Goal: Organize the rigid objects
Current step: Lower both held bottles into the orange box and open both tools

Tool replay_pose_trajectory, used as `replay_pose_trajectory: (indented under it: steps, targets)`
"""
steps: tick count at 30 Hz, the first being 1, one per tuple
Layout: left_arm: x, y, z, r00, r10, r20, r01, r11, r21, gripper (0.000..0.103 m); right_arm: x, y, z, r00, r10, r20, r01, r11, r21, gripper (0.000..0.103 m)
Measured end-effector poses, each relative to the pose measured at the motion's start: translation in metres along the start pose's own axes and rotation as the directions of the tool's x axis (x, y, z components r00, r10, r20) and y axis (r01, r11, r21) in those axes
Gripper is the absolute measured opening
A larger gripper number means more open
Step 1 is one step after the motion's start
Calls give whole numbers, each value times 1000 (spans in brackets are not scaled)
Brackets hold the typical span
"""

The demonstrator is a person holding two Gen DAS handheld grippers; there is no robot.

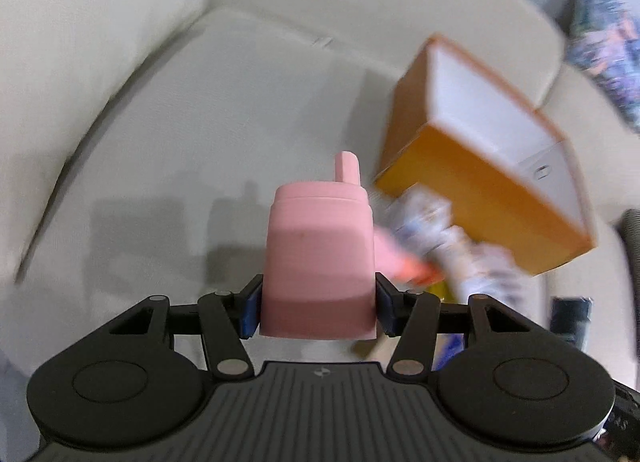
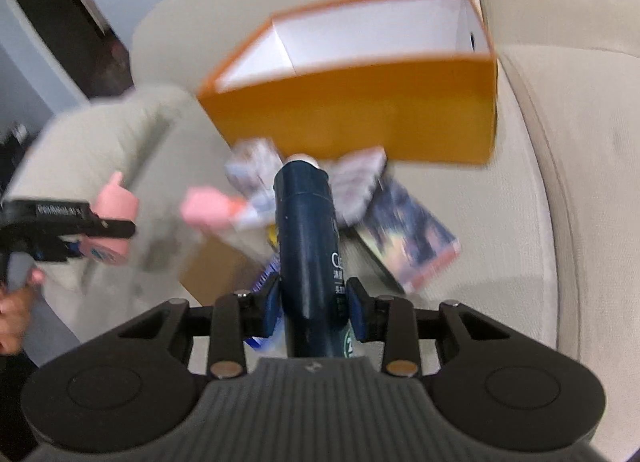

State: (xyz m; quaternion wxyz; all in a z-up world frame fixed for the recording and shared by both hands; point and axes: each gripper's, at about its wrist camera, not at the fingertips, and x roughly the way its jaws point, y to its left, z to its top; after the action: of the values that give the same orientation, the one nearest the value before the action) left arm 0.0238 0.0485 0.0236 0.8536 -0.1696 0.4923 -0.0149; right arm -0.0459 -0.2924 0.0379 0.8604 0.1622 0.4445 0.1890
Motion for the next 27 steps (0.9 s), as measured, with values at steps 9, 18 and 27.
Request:
replay_pose_trajectory:
  steps: [9, 18, 27]
  targets:
    - [4, -102, 96, 987, -124, 104, 115, 990, 84, 63, -2, 17, 125, 973, -66, 223, 59, 998, 35, 36]
    - [100, -163, 131, 992, -118, 39, 109, 975, 196, 63, 86, -33, 182, 959, -195, 205, 157, 969, 189, 36]
    - [161, -186, 134, 995, 6, -102, 16, 977, 215, 63, 149, -45, 178, 941, -334, 42, 330, 940, 90, 35]
